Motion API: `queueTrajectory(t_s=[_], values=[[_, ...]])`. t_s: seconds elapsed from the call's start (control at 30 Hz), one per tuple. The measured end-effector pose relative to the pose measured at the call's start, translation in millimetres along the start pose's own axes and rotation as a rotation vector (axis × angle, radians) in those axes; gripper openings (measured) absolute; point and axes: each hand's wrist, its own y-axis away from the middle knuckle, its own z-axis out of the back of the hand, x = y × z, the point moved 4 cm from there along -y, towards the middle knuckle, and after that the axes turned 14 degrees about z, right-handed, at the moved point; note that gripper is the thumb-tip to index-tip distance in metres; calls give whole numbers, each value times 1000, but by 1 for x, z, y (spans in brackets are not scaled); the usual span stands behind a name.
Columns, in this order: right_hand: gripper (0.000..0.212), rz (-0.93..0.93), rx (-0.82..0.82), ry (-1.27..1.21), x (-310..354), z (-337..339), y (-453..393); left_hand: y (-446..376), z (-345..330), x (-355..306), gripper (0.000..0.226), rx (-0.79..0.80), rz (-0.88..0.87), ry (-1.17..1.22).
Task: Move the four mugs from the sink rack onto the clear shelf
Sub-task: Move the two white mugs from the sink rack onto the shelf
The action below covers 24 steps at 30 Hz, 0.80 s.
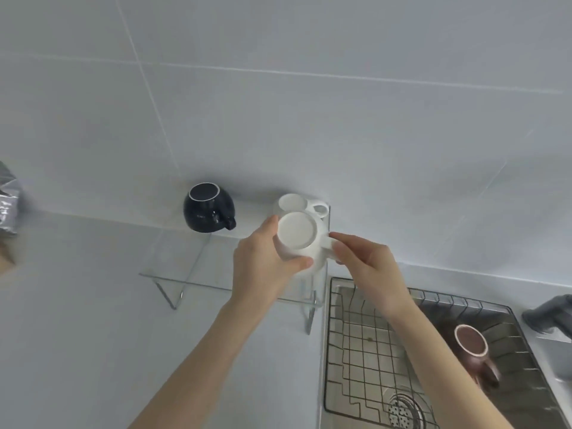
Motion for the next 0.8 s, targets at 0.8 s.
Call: queueTrajectory(t_s=[0.8], values=[[42, -131, 158, -64, -20, -203, -47, -86, 124, 133, 77, 139, 189, -161]])
